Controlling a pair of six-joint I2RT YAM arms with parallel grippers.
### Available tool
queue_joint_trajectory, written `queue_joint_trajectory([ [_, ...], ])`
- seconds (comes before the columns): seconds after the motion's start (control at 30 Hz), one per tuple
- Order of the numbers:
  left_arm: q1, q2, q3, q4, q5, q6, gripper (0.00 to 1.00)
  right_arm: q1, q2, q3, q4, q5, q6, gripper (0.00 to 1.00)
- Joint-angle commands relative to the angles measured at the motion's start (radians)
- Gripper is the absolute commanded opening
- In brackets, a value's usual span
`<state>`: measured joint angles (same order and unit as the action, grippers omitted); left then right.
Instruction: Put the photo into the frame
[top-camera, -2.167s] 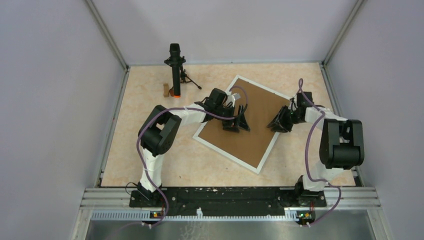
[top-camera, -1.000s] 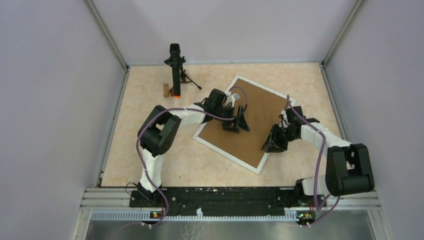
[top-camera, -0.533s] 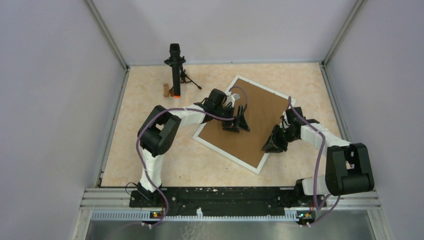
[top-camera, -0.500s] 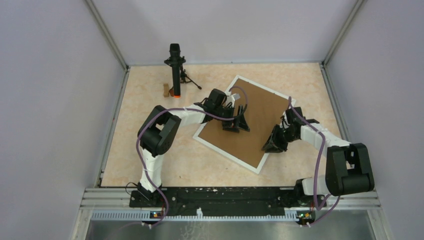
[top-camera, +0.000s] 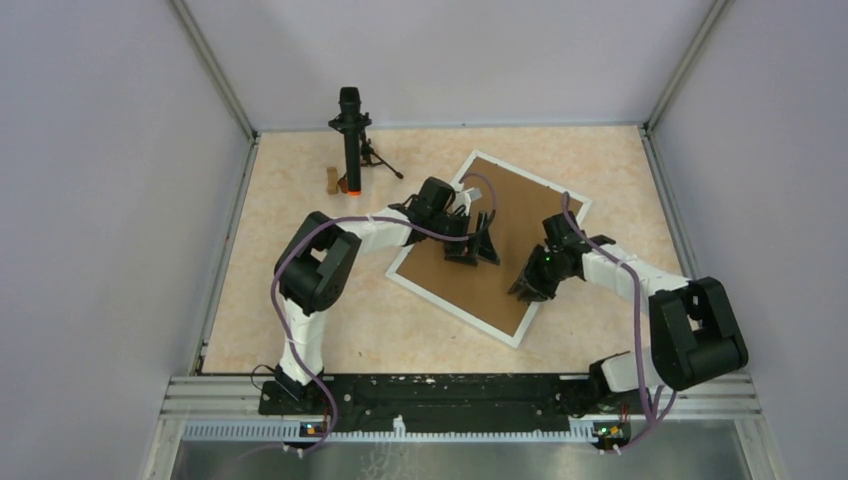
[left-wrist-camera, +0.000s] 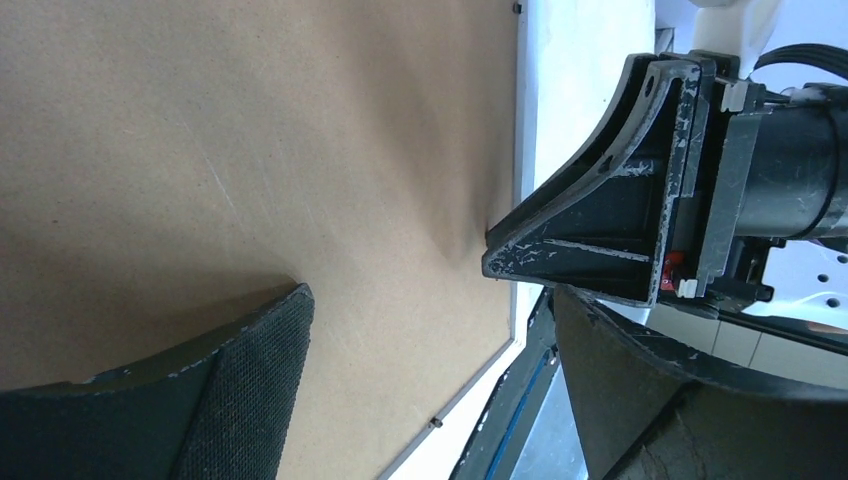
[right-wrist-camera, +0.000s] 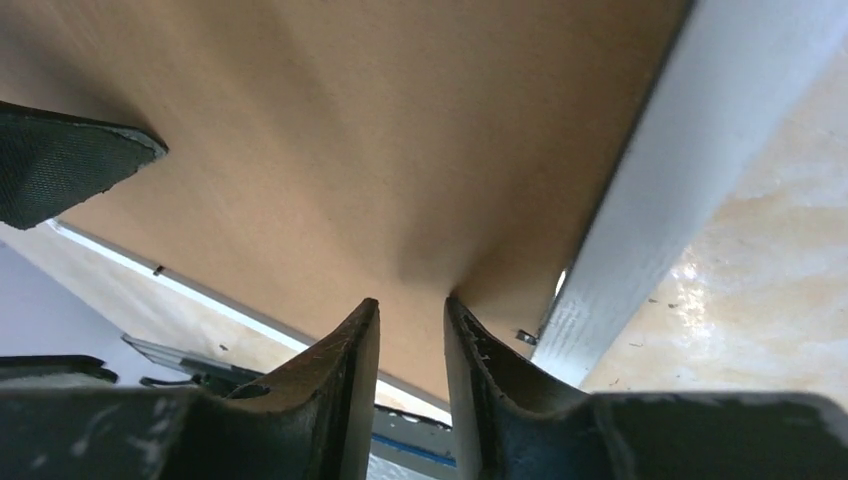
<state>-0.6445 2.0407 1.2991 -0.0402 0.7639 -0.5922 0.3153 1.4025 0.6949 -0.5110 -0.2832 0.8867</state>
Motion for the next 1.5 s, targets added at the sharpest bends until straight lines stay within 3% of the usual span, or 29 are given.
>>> queue_joint_trajectory([
  [0.0, -0.006, -0.043, 0.033, -0.274, -0.11, 0.105, 0.96, -0.013, 0.007, 0.072, -0.021, 0.187, -0.11, 0.34],
  [0.07, 0.008, -0.102, 0.098, -0.335, -0.147, 0.146, 0.99, -0.065, -0.084, 0.197, -0.066, 0.168, -0.223, 0.59],
  [0.1, 0.021, -0.122, 0.135, -0.376, -0.17, 0.168, 0.99, -0.111, -0.091, 0.258, -0.103, 0.15, -0.272, 0.65],
  [0.2, 0.085, -0.136, 0.212, -0.449, -0.287, 0.233, 0.99, -0.275, -0.029, 0.397, -0.164, 0.043, -0.395, 0.68],
  [0.33, 0.189, -0.099, 0.258, -0.459, -0.423, 0.242, 0.93, -0.394, 0.119, 0.54, -0.189, -0.003, -0.472, 0.64],
  [0.43, 0.209, -0.031, 0.33, -0.457, -0.491, 0.287, 0.88, -0.443, 0.2, 0.607, -0.167, -0.025, -0.477, 0.57],
  [0.57, 0.242, 0.061, 0.431, -0.474, -0.406, 0.282, 0.78, -0.496, 0.309, 0.688, -0.157, -0.058, -0.491, 0.44],
  [0.7, 0.246, 0.088, 0.421, -0.47, -0.416, 0.287, 0.65, -0.522, 0.401, 0.734, -0.141, -0.058, -0.509, 0.37],
  [0.93, 0.244, 0.067, 0.317, -0.454, -0.445, 0.28, 0.57, -0.529, 0.504, 0.749, -0.089, -0.081, -0.495, 0.28],
  [1.17, 0.243, 0.071, 0.284, -0.465, -0.451, 0.274, 0.43, -0.529, 0.547, 0.69, -0.038, -0.15, -0.479, 0.25],
  [1.33, 0.243, 0.064, 0.285, -0.47, -0.467, 0.279, 0.41, -0.525, 0.559, 0.677, -0.055, -0.144, -0.487, 0.21],
  [1.47, 0.244, 0.076, 0.287, -0.471, -0.456, 0.275, 0.4, -0.53, 0.527, 0.663, -0.062, -0.101, -0.495, 0.24],
])
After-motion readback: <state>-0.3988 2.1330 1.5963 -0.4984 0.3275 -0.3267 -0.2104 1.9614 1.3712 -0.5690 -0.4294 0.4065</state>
